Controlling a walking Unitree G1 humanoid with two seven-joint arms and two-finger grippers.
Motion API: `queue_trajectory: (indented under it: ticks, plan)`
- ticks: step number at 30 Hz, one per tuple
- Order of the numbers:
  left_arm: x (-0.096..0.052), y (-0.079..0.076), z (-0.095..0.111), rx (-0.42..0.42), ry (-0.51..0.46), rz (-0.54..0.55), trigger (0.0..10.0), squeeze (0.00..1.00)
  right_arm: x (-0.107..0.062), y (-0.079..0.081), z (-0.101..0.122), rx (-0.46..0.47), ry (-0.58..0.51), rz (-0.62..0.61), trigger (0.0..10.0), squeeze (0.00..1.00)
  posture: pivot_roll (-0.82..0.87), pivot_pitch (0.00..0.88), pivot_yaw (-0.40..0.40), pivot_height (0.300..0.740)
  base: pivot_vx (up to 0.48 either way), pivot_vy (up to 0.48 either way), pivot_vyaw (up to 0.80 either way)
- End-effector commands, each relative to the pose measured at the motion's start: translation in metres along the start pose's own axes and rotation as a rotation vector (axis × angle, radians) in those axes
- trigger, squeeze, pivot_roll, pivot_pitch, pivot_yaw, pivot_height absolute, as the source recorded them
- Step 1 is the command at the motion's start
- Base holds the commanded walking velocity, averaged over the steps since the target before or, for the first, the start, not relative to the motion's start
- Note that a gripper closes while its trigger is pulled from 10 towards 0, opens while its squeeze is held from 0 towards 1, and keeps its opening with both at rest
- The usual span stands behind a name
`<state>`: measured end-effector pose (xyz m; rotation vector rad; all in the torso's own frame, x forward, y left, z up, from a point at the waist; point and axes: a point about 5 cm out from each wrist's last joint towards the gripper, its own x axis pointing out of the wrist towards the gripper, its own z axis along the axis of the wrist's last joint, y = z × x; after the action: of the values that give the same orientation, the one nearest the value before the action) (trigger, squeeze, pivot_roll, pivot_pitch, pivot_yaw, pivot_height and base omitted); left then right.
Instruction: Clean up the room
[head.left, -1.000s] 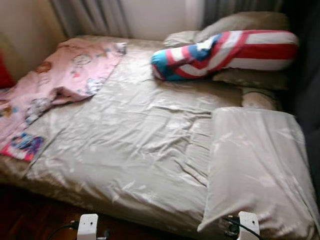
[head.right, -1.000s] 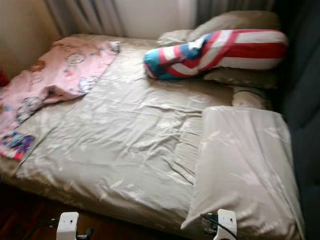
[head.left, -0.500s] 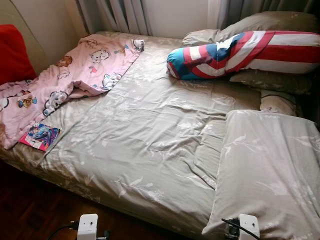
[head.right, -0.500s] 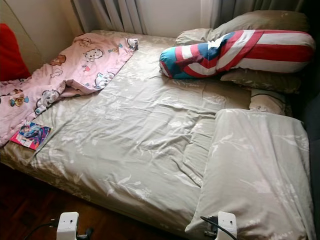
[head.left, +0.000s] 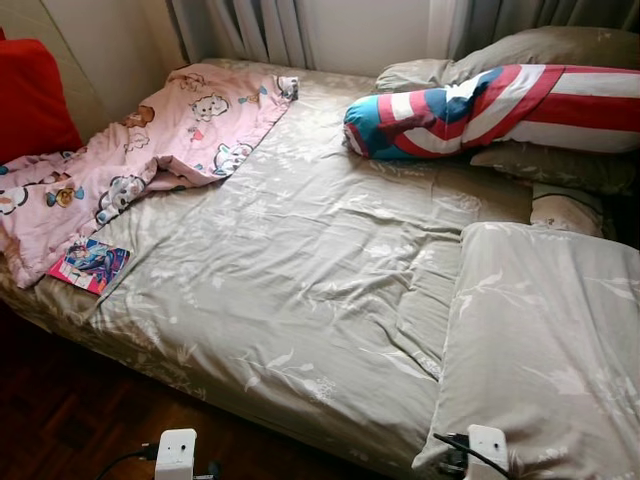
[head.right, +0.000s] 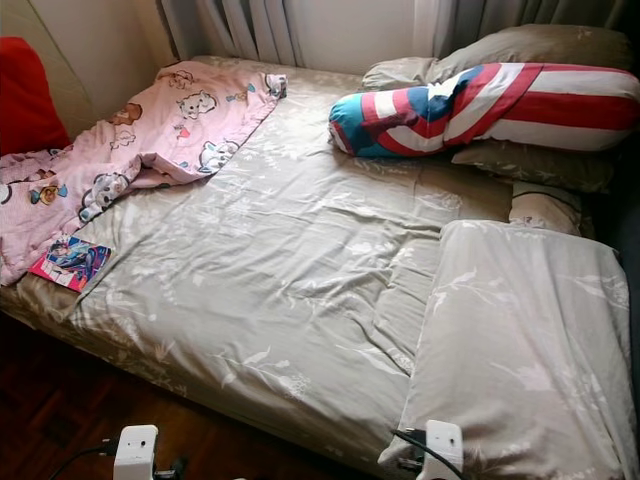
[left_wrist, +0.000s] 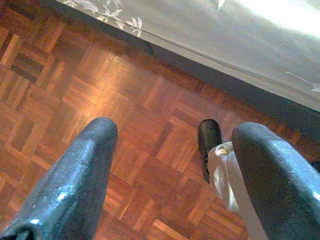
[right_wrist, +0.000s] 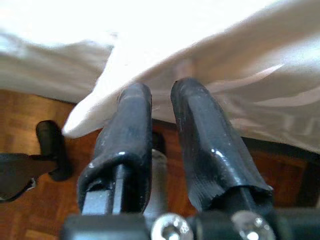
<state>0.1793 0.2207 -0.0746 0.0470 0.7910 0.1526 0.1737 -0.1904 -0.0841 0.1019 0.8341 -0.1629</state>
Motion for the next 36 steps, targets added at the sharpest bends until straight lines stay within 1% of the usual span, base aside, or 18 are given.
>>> queue_trajectory:
  ticks: [1,3,6,12,36]
  plan:
    - [-0.0034,0.0056,-0.0111,-0.008,0.044,0.021,10.0,0.00,-0.0012,0.0022,-0.0043,0.002,0.009,-0.001,10.0,0.00,-0.07,0.140,0.050,0.740,0.000,0.442,0.00]
    - [-0.0034,0.0053,-0.0112,-0.008,0.045,0.019,10.0,0.00,-0.0012,0.0044,-0.0046,0.003,0.008,0.002,10.0,0.00,-0.07,0.140,0.051,0.740,0.000,0.444,0.00]
    - [-0.0033,0.0044,-0.0108,-0.006,0.044,0.016,10.0,0.00,-0.0010,0.0118,-0.0044,0.005,0.000,0.011,10.0,0.00,-0.07,0.141,0.052,0.740,0.000,0.442,0.00]
    - [-0.0033,0.0043,-0.0109,-0.007,0.044,0.018,10.0,0.00,-0.0011,0.0047,-0.0037,0.010,0.003,0.005,10.0,0.00,-0.07,0.140,0.050,0.740,0.000,0.457,0.00]
    - [-0.0043,0.0069,-0.0147,-0.007,0.065,0.022,10.0,0.00,-0.0011,0.0035,-0.0043,0.023,0.008,0.000,10.0,0.00,-0.07,0.142,0.048,0.740,0.000,0.474,0.00]
